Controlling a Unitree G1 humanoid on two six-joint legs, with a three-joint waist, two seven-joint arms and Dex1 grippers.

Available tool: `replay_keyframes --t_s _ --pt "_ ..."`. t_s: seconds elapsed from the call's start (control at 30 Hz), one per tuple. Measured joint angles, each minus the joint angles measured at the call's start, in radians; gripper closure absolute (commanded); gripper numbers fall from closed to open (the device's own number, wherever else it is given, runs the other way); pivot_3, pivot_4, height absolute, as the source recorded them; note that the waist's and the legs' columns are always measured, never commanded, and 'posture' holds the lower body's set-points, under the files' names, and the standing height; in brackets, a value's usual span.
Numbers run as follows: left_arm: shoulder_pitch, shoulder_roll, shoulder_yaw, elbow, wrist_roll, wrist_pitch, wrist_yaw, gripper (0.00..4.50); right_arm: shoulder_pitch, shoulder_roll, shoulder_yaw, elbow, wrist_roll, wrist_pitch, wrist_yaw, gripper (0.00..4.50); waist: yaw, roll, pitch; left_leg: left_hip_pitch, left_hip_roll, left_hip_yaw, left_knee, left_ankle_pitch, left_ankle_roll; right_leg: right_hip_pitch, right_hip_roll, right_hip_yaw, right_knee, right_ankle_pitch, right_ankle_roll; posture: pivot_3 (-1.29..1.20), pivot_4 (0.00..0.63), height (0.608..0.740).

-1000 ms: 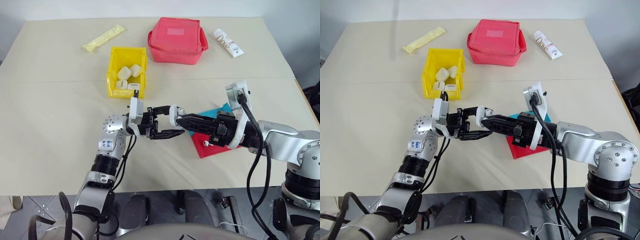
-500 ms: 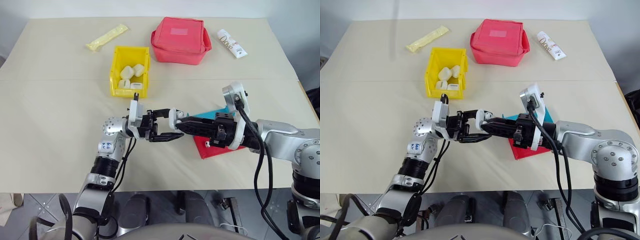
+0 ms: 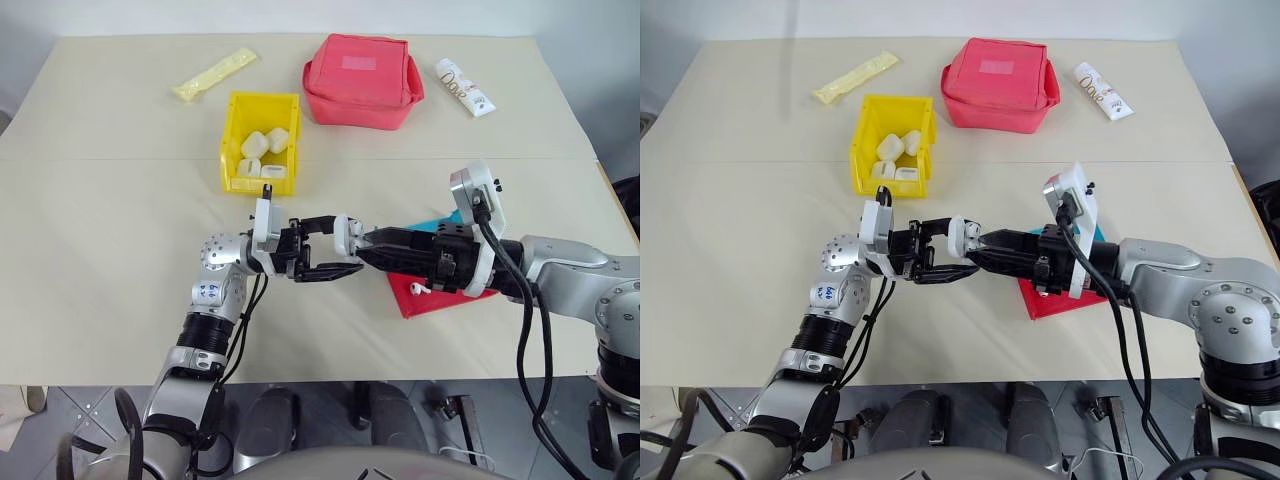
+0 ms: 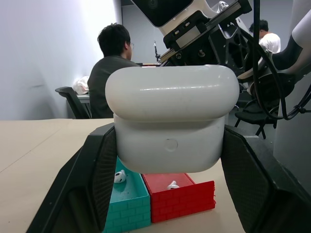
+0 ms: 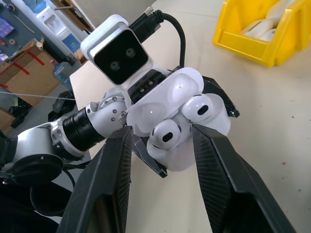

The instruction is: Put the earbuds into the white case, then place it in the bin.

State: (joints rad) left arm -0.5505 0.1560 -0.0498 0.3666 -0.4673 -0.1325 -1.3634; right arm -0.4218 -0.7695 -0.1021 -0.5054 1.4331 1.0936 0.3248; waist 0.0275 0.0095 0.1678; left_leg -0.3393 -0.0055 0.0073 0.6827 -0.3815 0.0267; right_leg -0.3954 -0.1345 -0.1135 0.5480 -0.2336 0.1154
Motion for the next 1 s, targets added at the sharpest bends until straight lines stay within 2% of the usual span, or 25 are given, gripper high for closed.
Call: replay_keyframes --t_s 0.3,0.57,0.67,0.73,0.8,0.9,1.0 --pt "0.000 0.007 0.000 -0.014 0.000 0.002 0.005 1.71 0.005 -0.044 0.008 -0.001 -0.009 0.007 0.008 2.50 0.000 0.000 0.000 0.000 0.000 0.000 0.000 0.000 0.000 0.000 0.000 0.000 -0.001 0.000 0.000 0.00 0.150 0.740" --pt "-0.011 0.087 -0.020 -0.040 0.082 0.011 0.074 1.71 0.051 -0.199 -0.067 -0.037 -0.069 0.018 0.025 2.50 0.002 0.000 0.000 -0.002 0.001 0.000 0.000 0.000 0.000 0.000 0.001 -0.001 -0.007 0.002 -0.001 0.00 0.150 0.740" --pt "-0.038 0.110 -0.051 -0.047 0.160 0.011 0.137 1.71 -0.014 -0.215 -0.055 -0.052 -0.066 0.032 0.012 3.04 0.001 0.000 0.000 -0.002 0.001 0.000 0.000 0.000 0.000 0.000 0.000 0.000 -0.009 0.003 -0.001 0.00 0.150 0.740" --pt "-0.052 0.136 -0.073 -0.049 0.216 0.011 0.175 1.71 -0.117 -0.221 -0.025 -0.069 -0.064 0.046 -0.011 3.83 -0.002 0.000 0.000 -0.002 0.002 0.000 0.000 0.000 -0.001 -0.001 0.000 0.000 -0.009 0.003 -0.001 0.00 0.150 0.740" --pt "-0.071 0.142 -0.091 -0.051 0.256 0.009 0.198 1.71 -0.227 -0.202 0.020 -0.082 -0.065 0.058 -0.033 4.43 -0.002 0.000 0.000 -0.003 0.002 -0.001 0.000 -0.001 -0.002 -0.002 0.001 0.000 -0.008 0.002 -0.001 0.00 0.150 0.740" --pt "-0.098 0.142 -0.116 -0.053 0.283 0.010 0.215 1.71 -0.349 -0.147 0.109 -0.075 -0.082 0.095 -0.072 4.48 -0.003 0.000 0.000 -0.004 0.003 -0.001 0.000 0.000 -0.003 -0.003 0.000 -0.001 -0.005 0.003 -0.002 0.00 0.150 0.740" --pt "-0.121 0.166 -0.136 -0.052 0.329 0.028 0.242 1.71 -0.473 -0.077 0.257 -0.043 -0.179 0.160 -0.083 4.48 -0.003 0.000 0.000 -0.007 0.002 -0.001 0.000 0.001 -0.003 -0.005 0.000 -0.001 -0.005 0.004 -0.004 0.00 0.150 0.740"
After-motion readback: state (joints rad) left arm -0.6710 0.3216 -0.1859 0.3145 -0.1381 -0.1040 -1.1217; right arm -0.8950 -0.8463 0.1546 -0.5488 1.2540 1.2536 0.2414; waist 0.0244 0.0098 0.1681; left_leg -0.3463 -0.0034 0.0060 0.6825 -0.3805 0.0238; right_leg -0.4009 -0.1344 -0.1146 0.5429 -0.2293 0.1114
